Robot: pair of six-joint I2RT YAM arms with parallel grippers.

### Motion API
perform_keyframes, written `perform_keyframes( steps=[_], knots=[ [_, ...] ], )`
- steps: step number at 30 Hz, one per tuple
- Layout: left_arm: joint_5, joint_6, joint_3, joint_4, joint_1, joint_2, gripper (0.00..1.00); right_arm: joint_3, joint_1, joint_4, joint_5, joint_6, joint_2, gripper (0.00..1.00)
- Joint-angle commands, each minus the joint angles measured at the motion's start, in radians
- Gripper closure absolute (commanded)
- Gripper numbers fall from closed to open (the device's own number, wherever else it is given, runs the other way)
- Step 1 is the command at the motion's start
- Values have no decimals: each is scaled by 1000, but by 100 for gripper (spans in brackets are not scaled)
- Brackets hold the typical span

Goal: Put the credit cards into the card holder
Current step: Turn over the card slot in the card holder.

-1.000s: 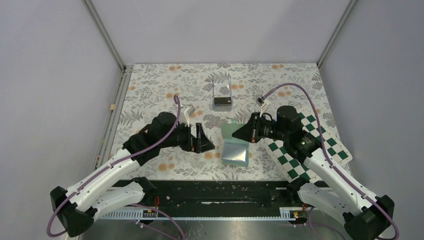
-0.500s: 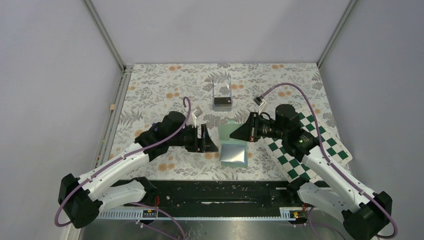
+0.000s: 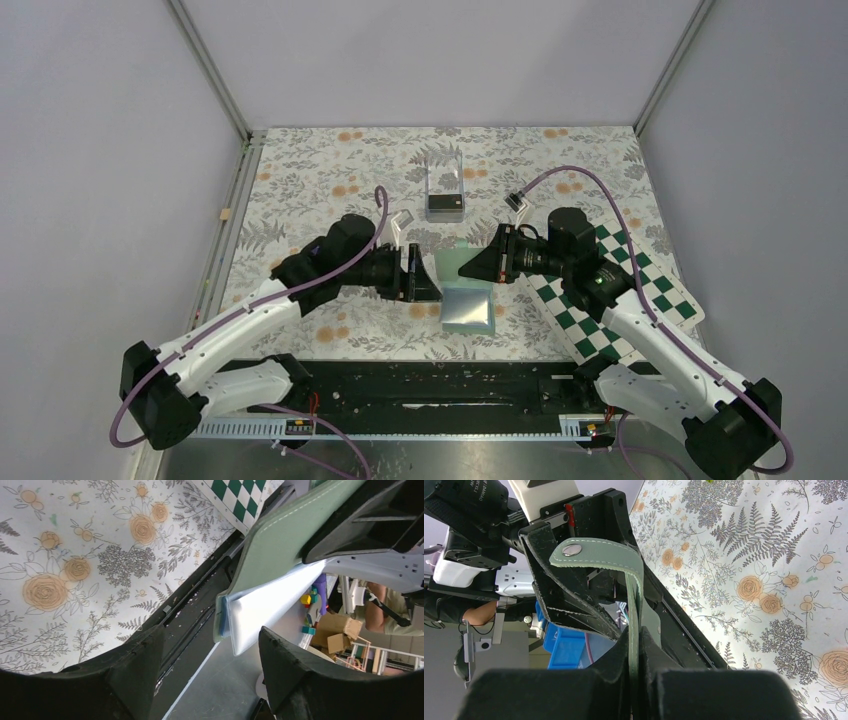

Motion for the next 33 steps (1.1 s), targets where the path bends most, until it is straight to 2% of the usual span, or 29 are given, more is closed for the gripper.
perform_keyframes(
  steps=[1,4,14,18,28,33],
  knots=[
    [-55,55,72,-59,-7,12,32,18,-6,46,-16,13,-2,100],
    [-150,68,97,-145,-7,24,33,18,-6,45,-17,15,1,100],
    [-134,49,95,-144,-72,89,35,20,-6,38,-11,17,11,100],
    [-80,34,79,-69,-73,63,35,21,-6,23,-13,8,12,100],
    [-35,17,87,-14,-71,43,35,25,-6,15,-43,5,24,100],
    [11,-45,34,138,-56,25,34,25,-6,43,-77,30,22,100]
  ],
)
